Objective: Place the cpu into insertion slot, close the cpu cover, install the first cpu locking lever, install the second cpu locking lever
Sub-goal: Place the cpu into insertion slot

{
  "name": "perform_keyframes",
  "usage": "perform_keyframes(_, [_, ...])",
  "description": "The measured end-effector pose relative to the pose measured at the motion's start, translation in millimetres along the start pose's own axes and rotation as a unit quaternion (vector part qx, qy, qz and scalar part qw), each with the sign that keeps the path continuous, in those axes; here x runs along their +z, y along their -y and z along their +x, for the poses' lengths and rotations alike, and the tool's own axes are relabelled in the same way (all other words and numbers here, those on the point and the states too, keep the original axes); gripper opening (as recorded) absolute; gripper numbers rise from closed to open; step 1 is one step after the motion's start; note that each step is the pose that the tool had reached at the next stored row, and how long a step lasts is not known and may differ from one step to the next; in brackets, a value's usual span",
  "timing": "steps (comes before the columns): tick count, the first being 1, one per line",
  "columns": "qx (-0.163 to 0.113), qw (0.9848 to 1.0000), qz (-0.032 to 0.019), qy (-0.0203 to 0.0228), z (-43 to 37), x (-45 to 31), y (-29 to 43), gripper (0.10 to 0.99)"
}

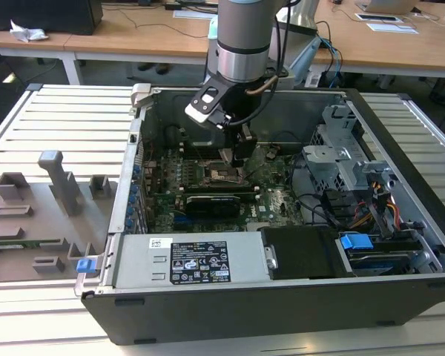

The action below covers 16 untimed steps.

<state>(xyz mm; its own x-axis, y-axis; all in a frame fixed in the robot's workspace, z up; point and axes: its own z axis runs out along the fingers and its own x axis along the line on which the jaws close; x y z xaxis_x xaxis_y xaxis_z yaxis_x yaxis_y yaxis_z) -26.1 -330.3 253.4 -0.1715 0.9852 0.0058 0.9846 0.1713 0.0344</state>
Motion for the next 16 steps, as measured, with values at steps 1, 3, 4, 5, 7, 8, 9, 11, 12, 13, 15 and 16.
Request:
perform_keyframes(1, [0.005, 1.0, 0.0, 0.0004, 0.0, 0.0, 0.0, 0.541])
perform_keyframes(3, [0.014, 0.9999, 0.0, 0.0014, 0.0, 0.0, 0.0, 0.541])
perform_keyframes(4, [0.018, 0.9998, 0.0001, 0.0017, 0.0, 0.0, 0.0, 0.541])
perform_keyframes(5, [0.021, 0.9998, 0.0001, 0.002, 0.0, 0.0, 0.0, 0.541])
perform_keyframes(7, [0.029, 0.9996, 0.0001, 0.0027, 0.0, 0.0, 0.0, 0.541])
perform_keyframes(8, [0.032, 0.9995, 0.0001, 0.0031, 0.0, 0.0, 0.0, 0.541])
perform_keyframes(9, [0.037, 0.9993, 0.0002, 0.0036, 0.0, 0.1, 0.0, 0.541])
perform_keyframes(11, [0.047, 0.9989, 0.0002, 0.0046, 0.0, 0.1, 0.0, 0.541])
perform_keyframes(12, [0.05, 0.9987, 0.0003, 0.005, 0.0, 0.1, 0.0, 0.541])
perform_keyframes(13, [0.054, 0.9986, 0.0003, 0.0053, 0.0, 0.1, 0.0, 0.541])
perform_keyframes(15, [0.061, 0.9981, 0.0003, 0.0059, 0.0, 0.1, 0.0, 0.541])
perform_keyframes(16, [0.065, 0.9979, 0.0003, 0.0061, 0.0, 0.1, 0.0, 0.541])
